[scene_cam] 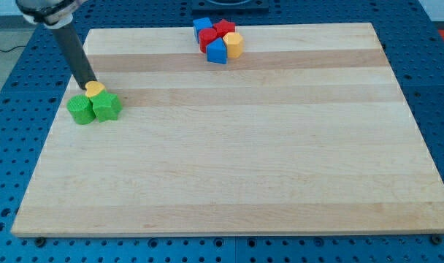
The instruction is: Move the green star to the bottom center of the board
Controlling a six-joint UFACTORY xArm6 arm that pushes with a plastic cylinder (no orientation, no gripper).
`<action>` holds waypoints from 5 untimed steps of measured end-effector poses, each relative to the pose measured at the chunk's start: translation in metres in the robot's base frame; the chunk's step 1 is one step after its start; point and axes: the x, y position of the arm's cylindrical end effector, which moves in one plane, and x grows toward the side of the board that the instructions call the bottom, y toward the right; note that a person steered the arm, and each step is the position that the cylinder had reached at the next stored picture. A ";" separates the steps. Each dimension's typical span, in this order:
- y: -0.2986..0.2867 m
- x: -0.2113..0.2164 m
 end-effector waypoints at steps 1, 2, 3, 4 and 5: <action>0.025 0.012; 0.076 0.041; 0.095 0.053; 0.084 0.052; 0.059 0.052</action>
